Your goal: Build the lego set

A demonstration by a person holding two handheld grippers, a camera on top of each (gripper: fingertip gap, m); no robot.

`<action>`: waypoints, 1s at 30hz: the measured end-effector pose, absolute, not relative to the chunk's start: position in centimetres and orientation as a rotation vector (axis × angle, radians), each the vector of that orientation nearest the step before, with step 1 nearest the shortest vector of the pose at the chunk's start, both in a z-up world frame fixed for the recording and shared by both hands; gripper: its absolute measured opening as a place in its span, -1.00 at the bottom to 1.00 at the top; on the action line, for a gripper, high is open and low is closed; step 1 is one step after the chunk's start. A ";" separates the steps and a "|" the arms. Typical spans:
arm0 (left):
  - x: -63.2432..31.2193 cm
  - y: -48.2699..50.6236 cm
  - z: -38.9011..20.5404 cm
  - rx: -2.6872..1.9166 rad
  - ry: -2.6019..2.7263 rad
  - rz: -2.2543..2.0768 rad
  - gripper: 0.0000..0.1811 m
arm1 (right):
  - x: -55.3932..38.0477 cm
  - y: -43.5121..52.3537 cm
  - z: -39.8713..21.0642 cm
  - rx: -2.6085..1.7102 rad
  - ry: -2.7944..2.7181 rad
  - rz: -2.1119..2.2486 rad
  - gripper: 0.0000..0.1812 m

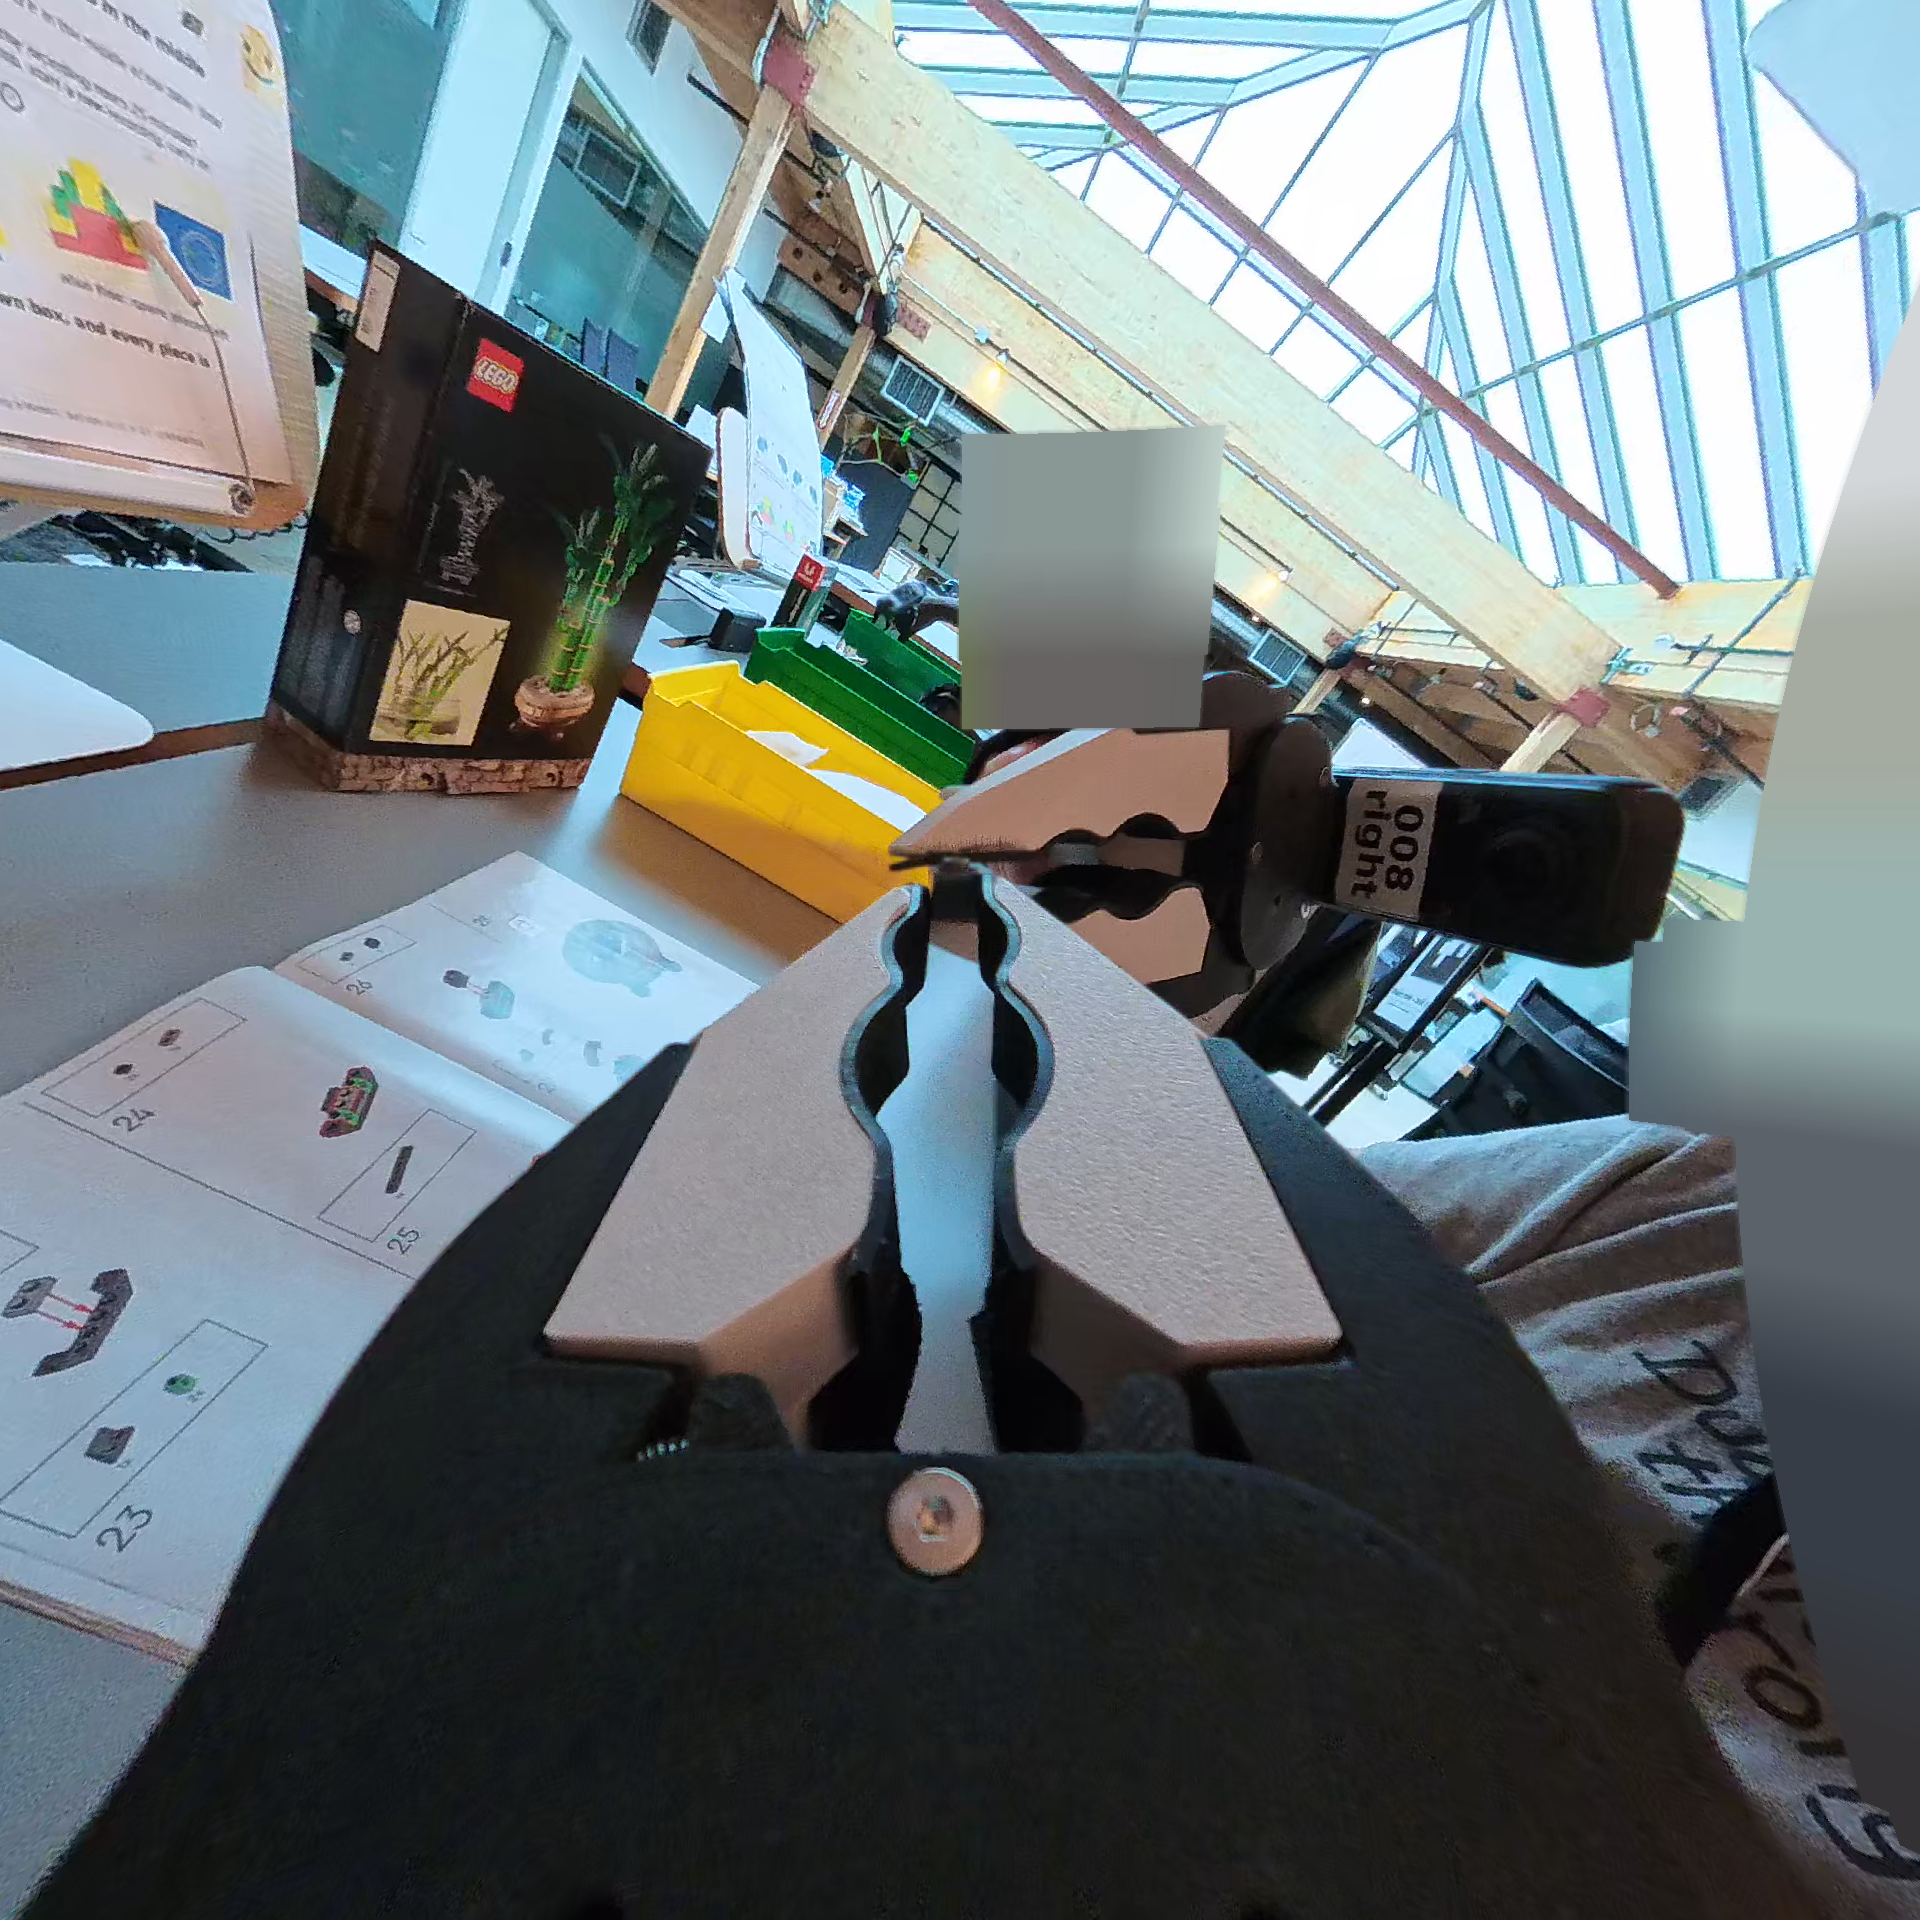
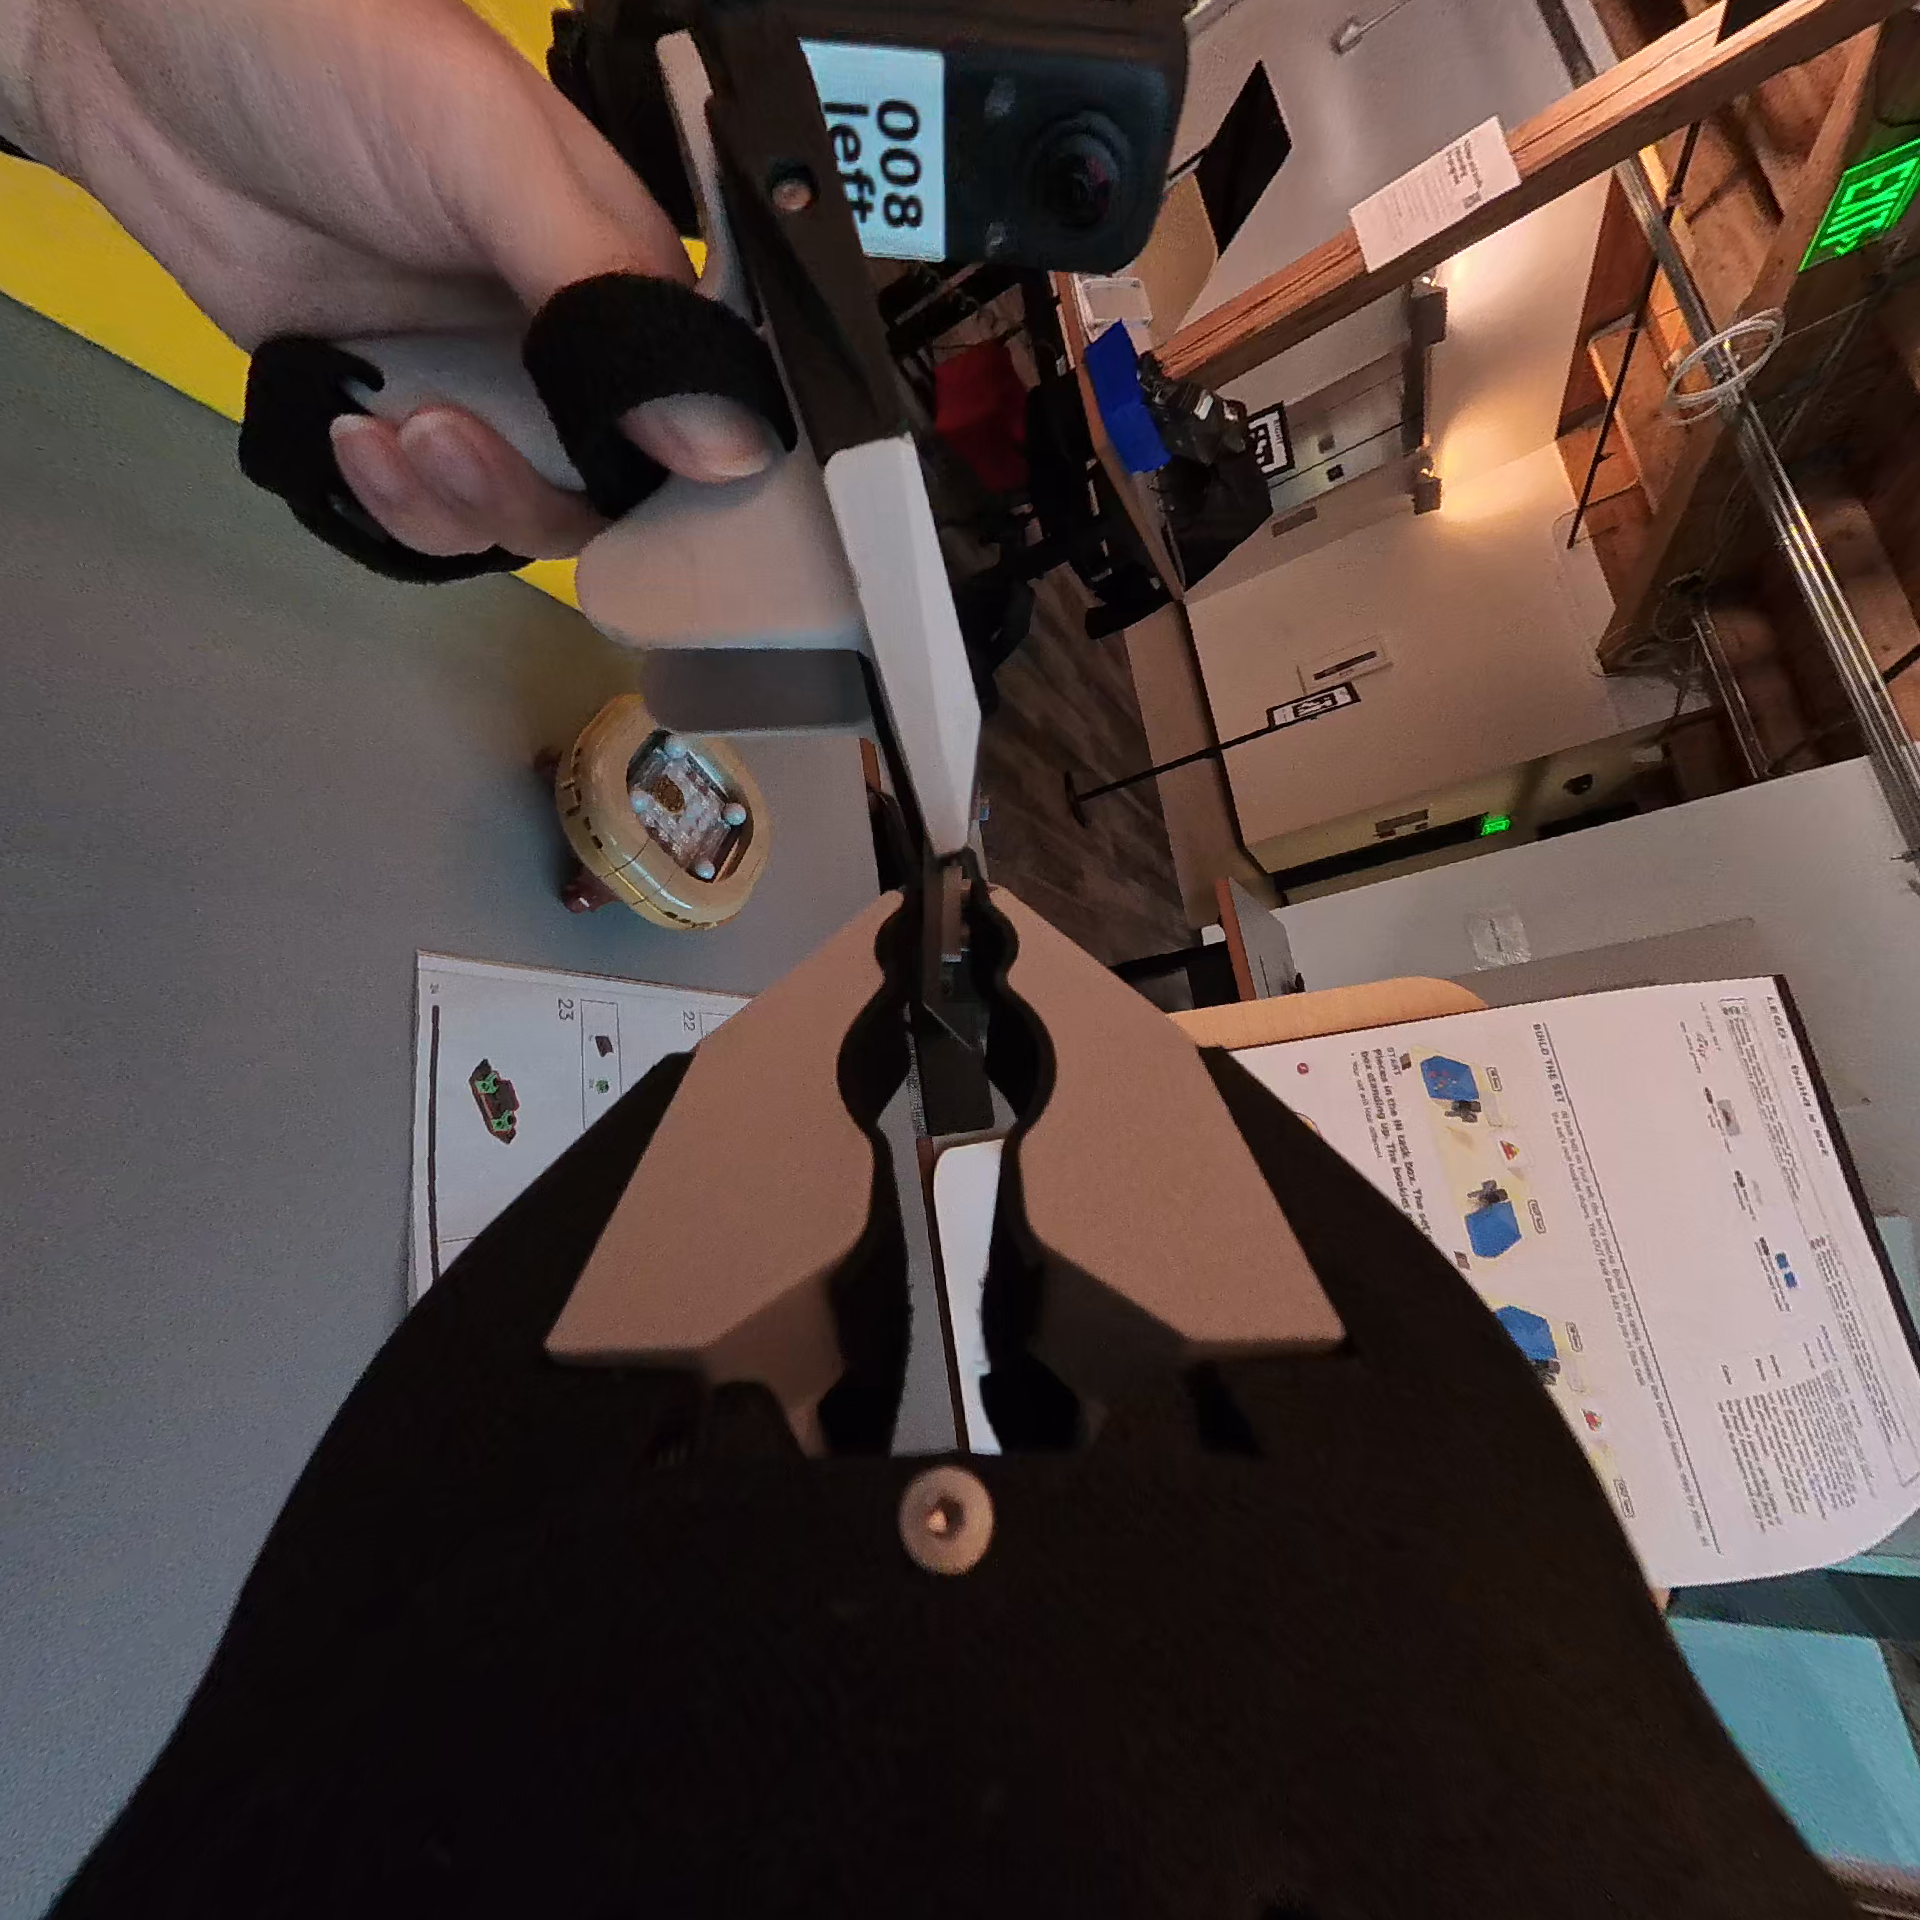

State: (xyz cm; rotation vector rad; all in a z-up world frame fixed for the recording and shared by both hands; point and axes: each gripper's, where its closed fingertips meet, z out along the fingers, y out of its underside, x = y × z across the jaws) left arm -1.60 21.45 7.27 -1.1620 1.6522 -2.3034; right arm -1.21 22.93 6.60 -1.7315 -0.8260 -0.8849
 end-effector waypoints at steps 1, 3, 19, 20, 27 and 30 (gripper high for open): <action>-1.6 21.6 7.4 -1.161 1.649 -2.312 -0.93 | -1.0 22.9 6.9 -1.724 -0.811 -0.901 -0.94; -1.8 21.5 7.4 -1.153 1.662 -2.323 -0.94 | -1.1 22.9 6.9 -1.714 -0.810 -0.882 -0.94; -1.3 21.6 6.5 -1.185 1.690 -2.230 -0.94 | -0.5 23.3 6.0 -1.742 -0.835 -0.981 -0.94; -1.3 21.6 6.4 -1.184 1.696 -2.222 -0.94 | -0.5 23.3 6.0 -1.739 -0.838 -0.983 -0.94; -1.6 21.1 6.2 -1.165 1.749 -2.189 -0.94 | -0.9 22.8 5.7 -1.721 -0.877 -0.947 -0.96; -1.4 21.1 5.8 -1.173 1.763 -2.157 -0.94 | -0.7 22.9 5.3 -1.742 -0.882 -0.952 -0.95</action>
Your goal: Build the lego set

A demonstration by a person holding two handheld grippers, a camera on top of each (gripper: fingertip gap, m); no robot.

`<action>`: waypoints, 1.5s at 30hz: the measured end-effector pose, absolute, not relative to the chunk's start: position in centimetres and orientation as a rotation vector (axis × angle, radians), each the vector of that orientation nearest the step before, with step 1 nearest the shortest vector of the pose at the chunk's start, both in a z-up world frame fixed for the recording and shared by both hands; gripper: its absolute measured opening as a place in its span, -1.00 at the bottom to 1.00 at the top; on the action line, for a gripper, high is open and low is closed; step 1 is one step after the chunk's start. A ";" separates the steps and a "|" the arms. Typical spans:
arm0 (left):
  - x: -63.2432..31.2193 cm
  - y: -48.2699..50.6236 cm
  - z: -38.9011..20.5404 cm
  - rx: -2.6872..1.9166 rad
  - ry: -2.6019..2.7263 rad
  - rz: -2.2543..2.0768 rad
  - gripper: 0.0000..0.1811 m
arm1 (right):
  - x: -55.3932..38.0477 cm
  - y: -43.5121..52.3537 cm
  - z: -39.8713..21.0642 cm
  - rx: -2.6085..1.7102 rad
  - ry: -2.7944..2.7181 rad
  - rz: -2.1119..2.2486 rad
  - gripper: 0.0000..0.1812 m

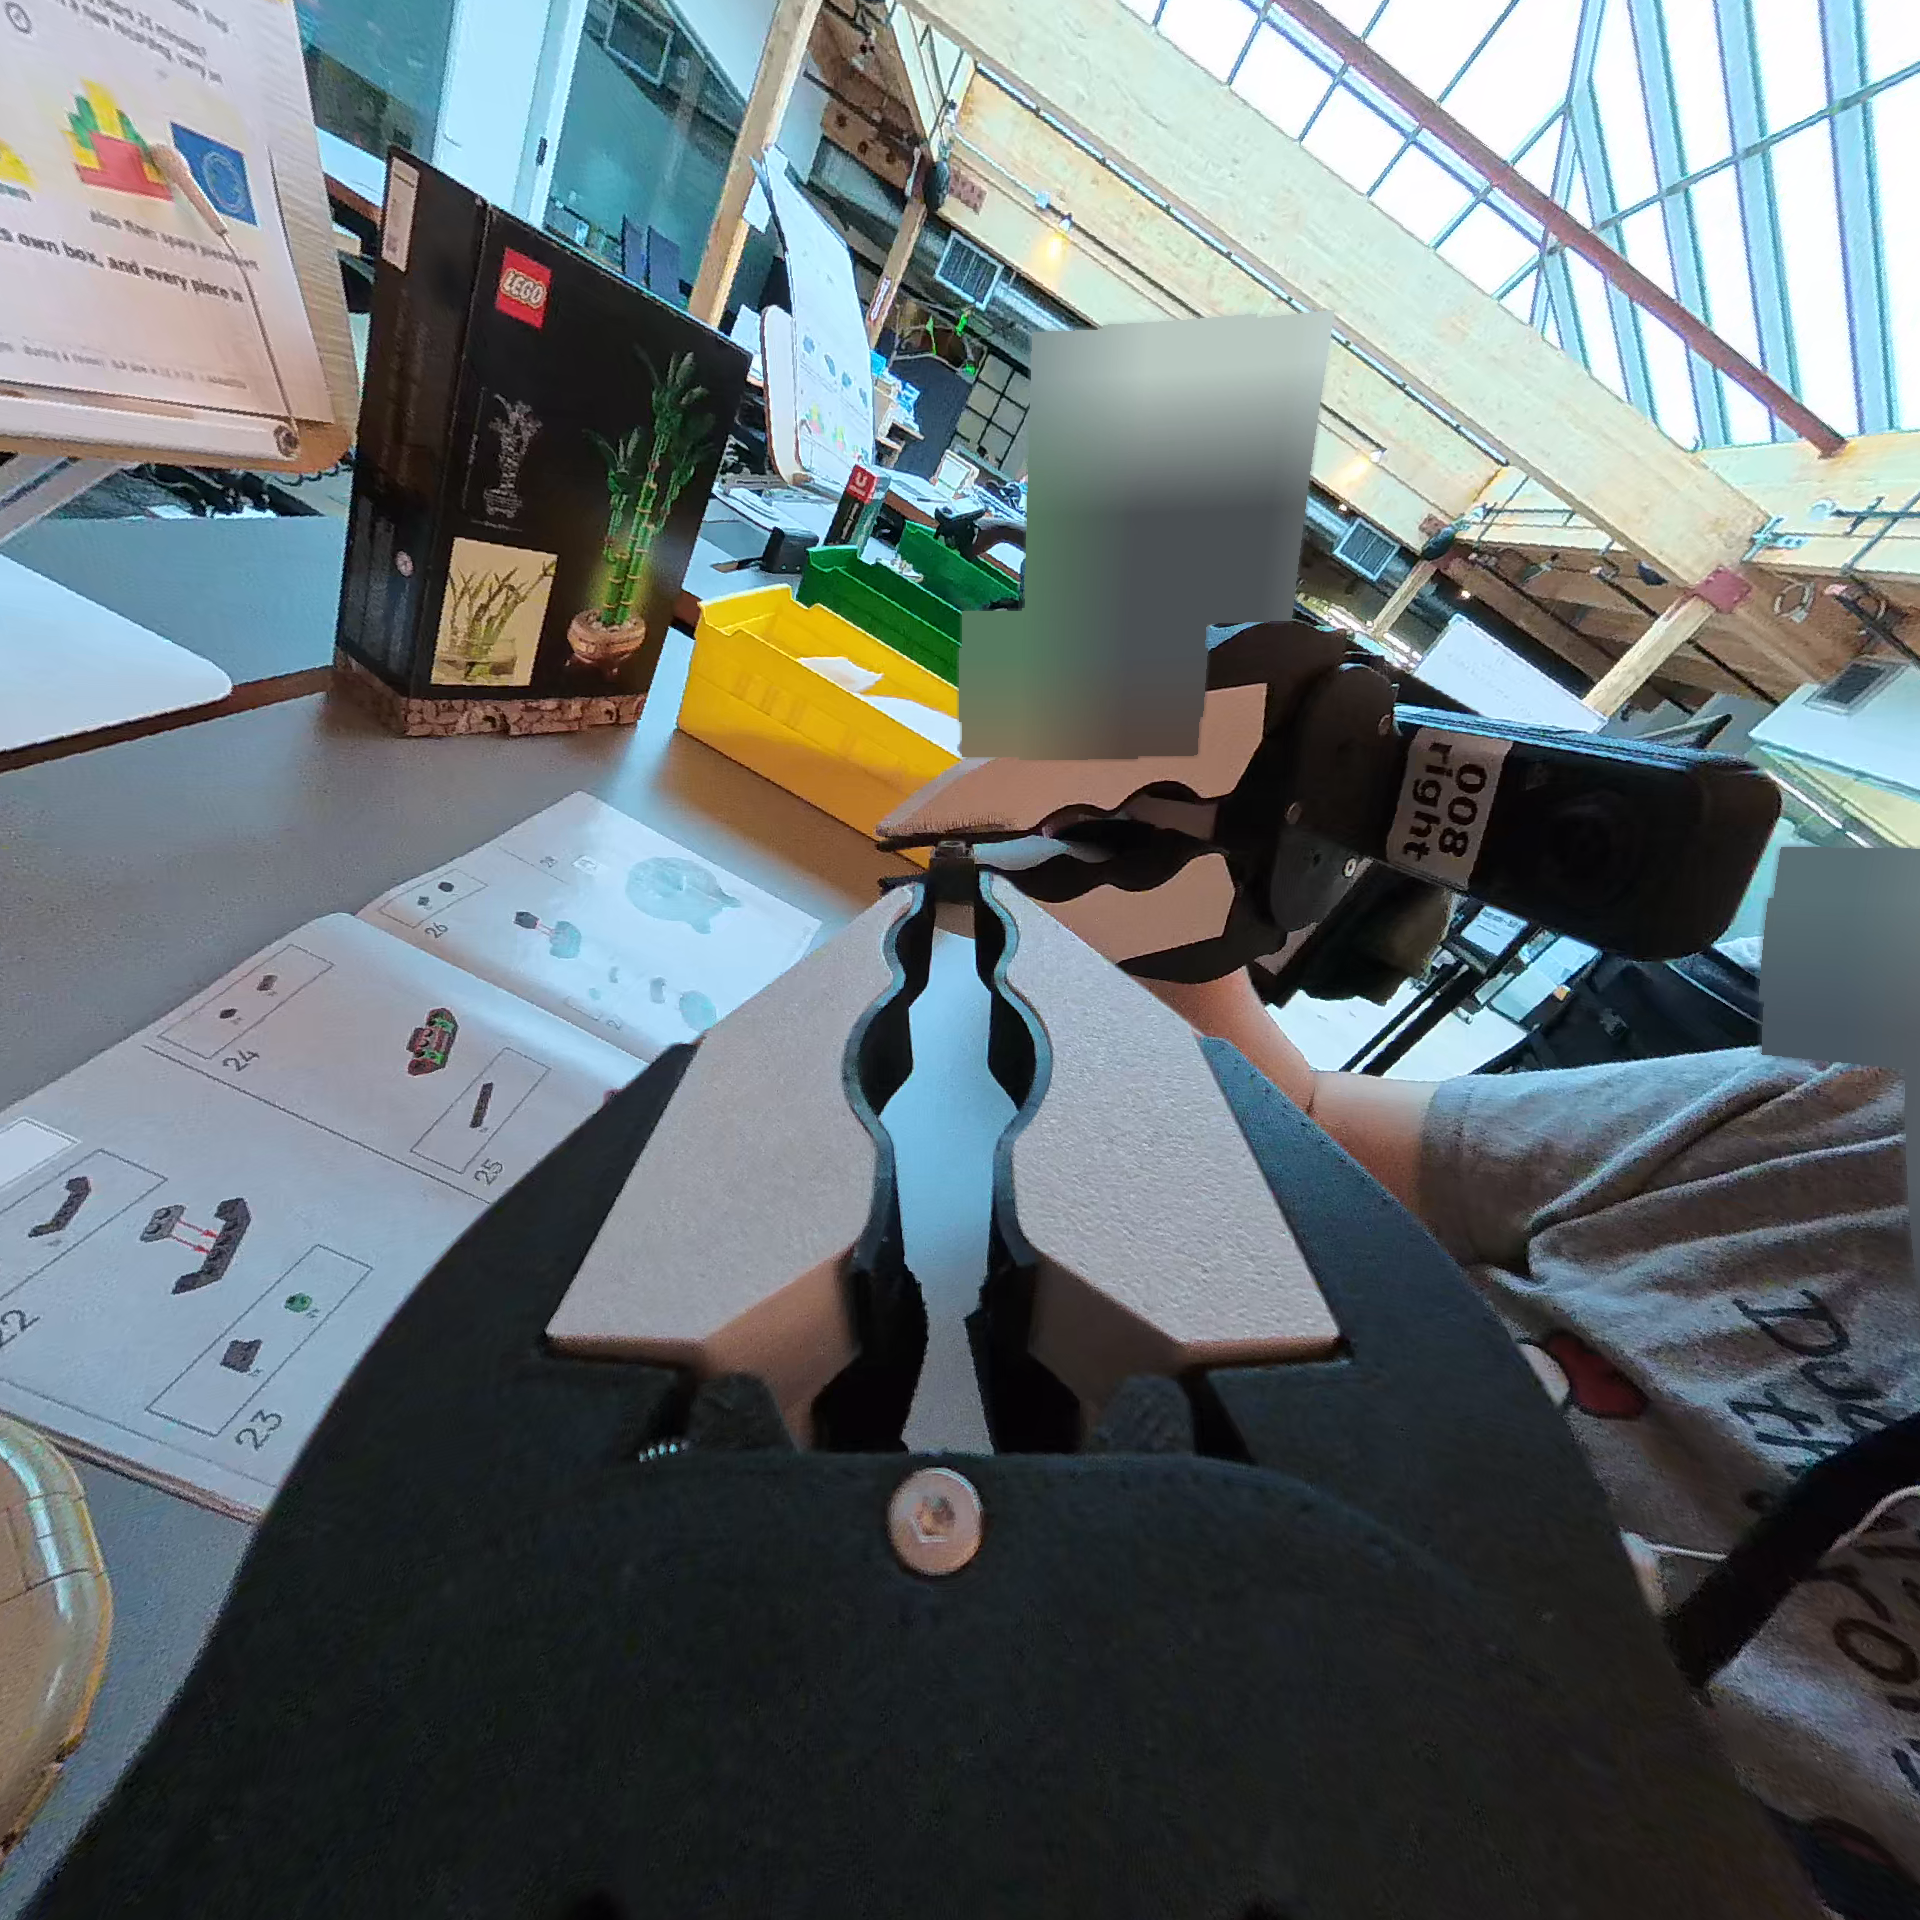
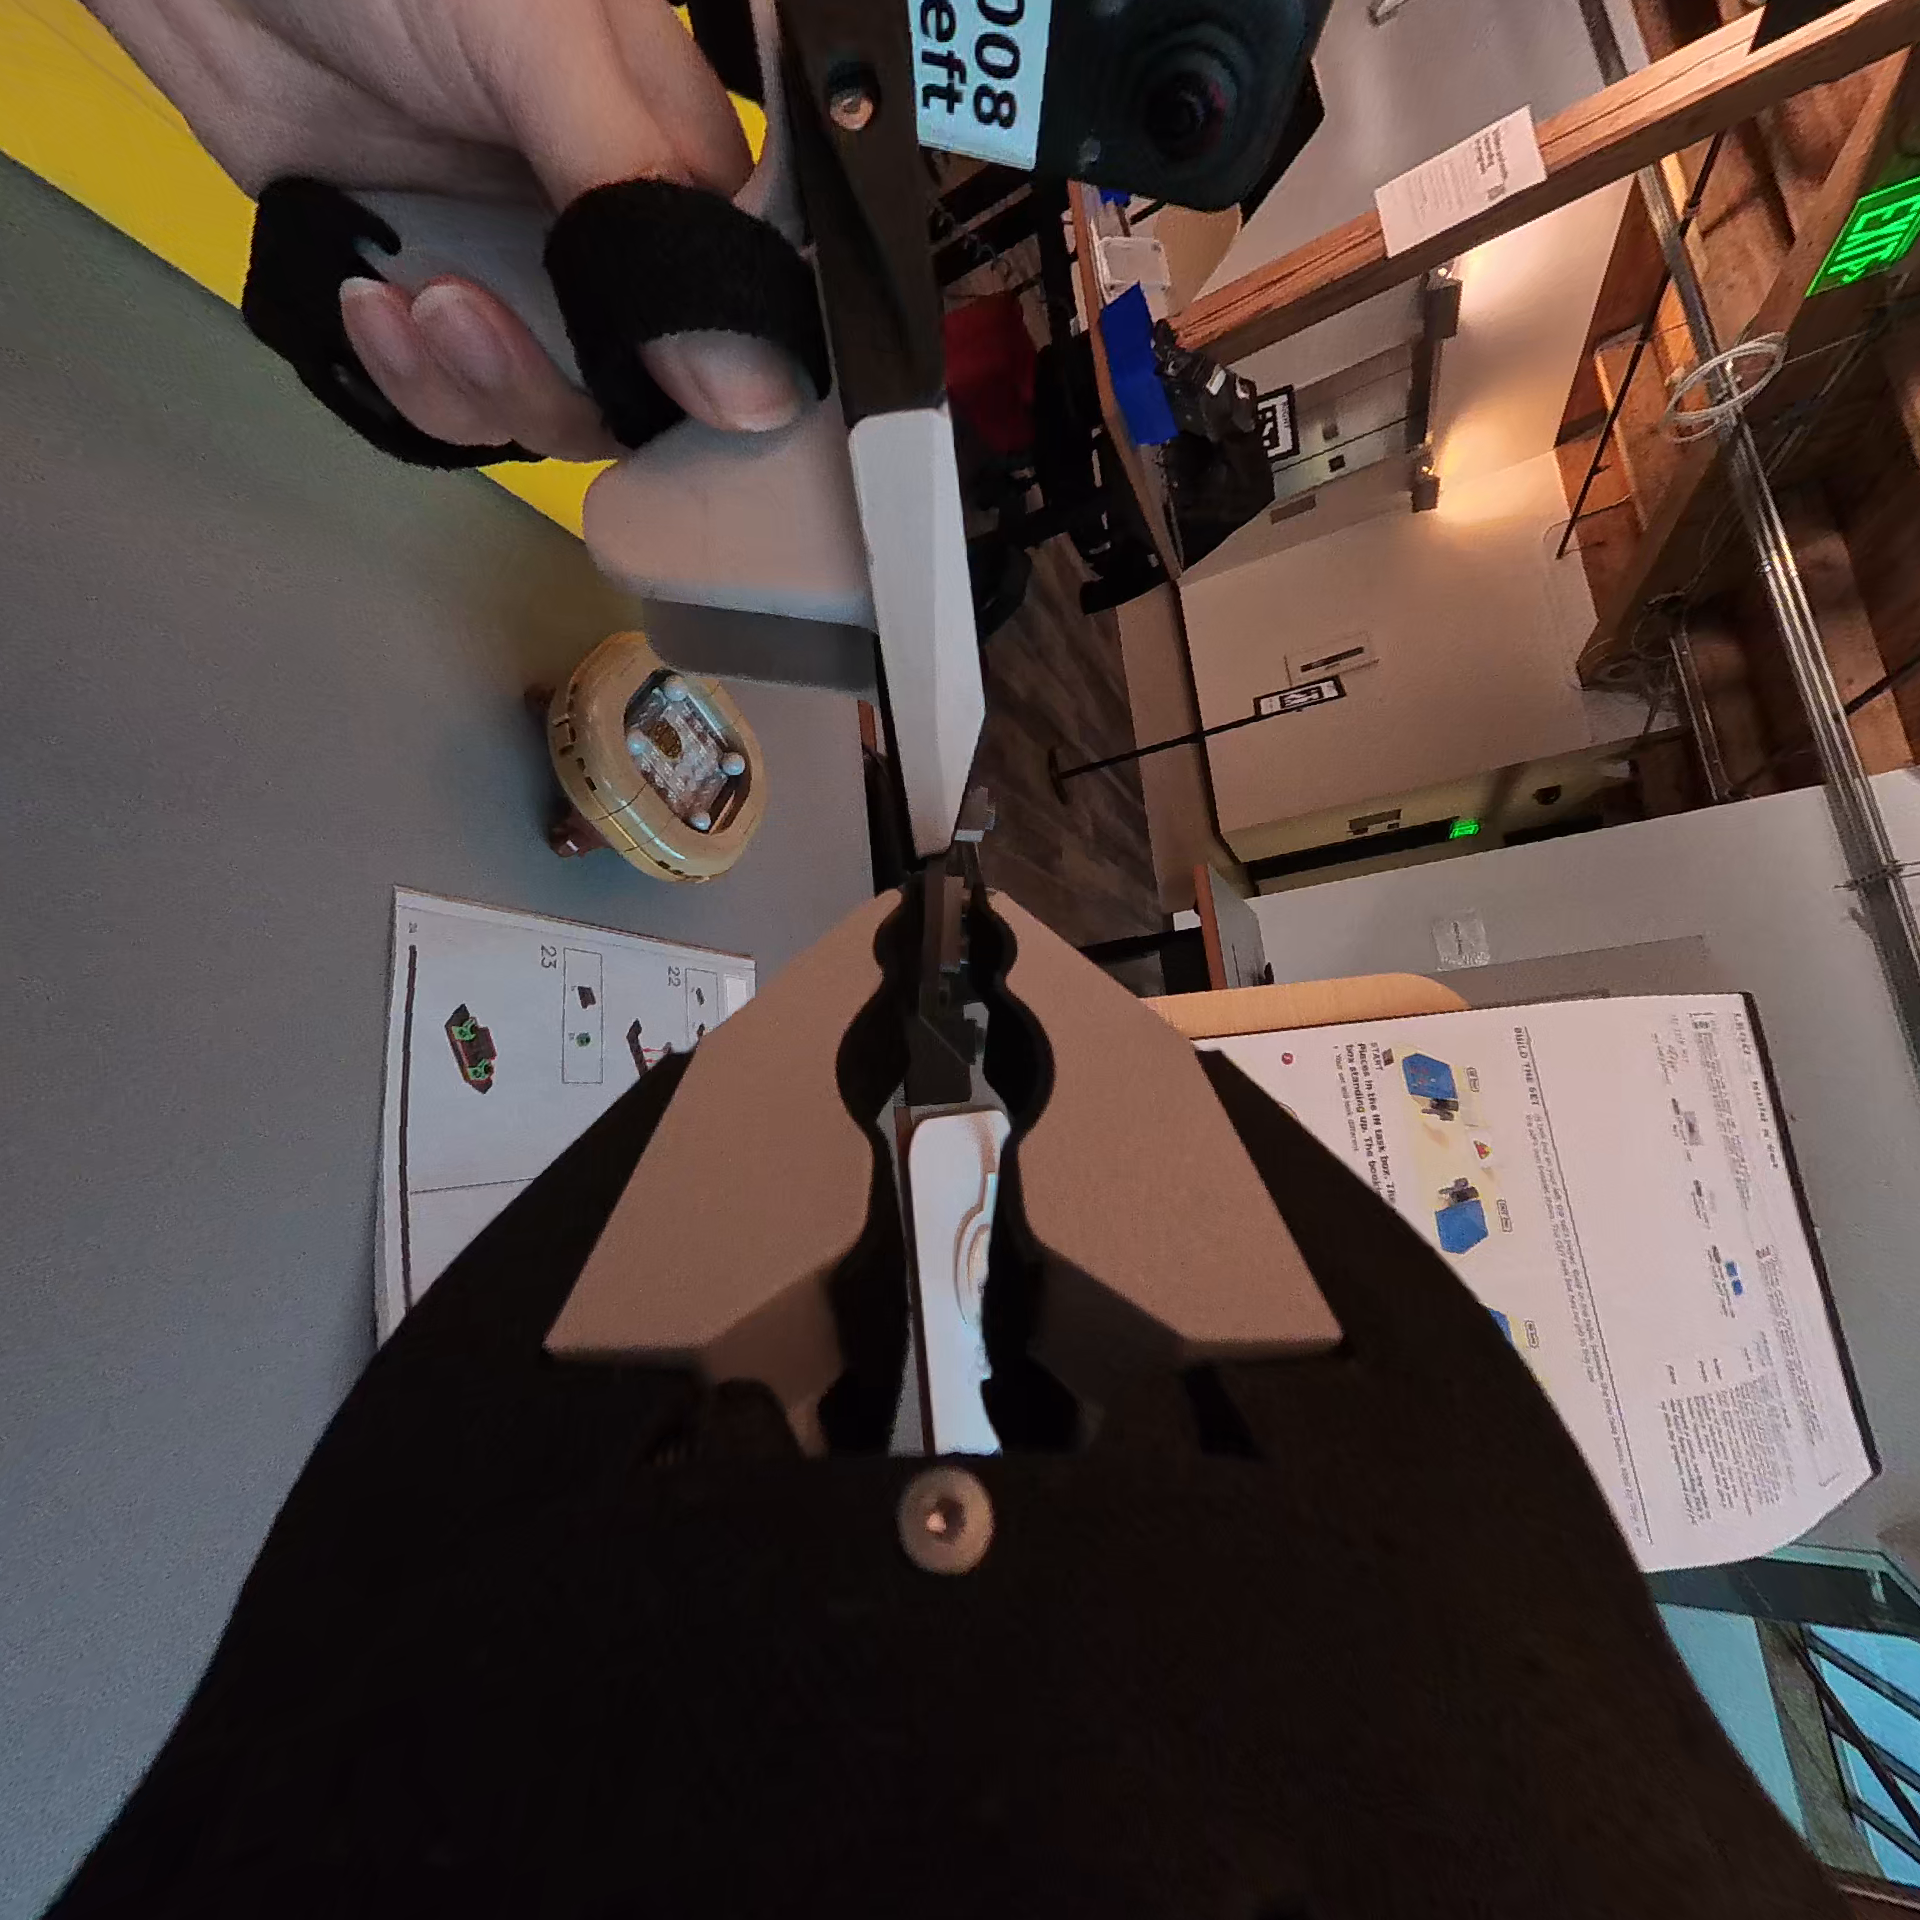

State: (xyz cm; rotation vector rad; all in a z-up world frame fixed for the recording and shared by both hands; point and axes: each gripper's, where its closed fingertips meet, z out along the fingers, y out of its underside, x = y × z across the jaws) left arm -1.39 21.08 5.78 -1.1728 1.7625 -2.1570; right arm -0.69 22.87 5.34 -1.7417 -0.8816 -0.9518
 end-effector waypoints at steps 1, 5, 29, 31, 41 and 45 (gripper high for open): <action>-1.3 21.2 5.8 -1.167 1.757 -2.152 -0.94 | -0.6 23.0 5.4 -1.733 -0.875 -0.948 -0.94; -0.7 21.9 4.3 -1.164 1.866 -1.893 -0.90 | 1.0 23.2 4.2 -1.782 -0.847 -0.900 -0.94; 1.7 30.0 -3.2 -0.425 1.875 0.220 -1.00 | 12.5 20.2 -1.1 -2.047 -0.506 -0.846 -0.93; 1.7 30.1 -3.1 -0.429 1.874 0.217 -1.00 | 12.5 20.2 -1.1 -2.044 -0.506 -0.845 -0.93; 2.2 28.4 -1.2 -0.744 1.861 -0.386 -1.00 | 10.6 20.7 0.8 -1.958 -0.540 -0.854 -0.93; 0.8 26.0 5.3 -0.989 1.687 -1.318 -0.97 | 6.8 21.5 4.2 -1.813 -0.602 -0.842 -0.93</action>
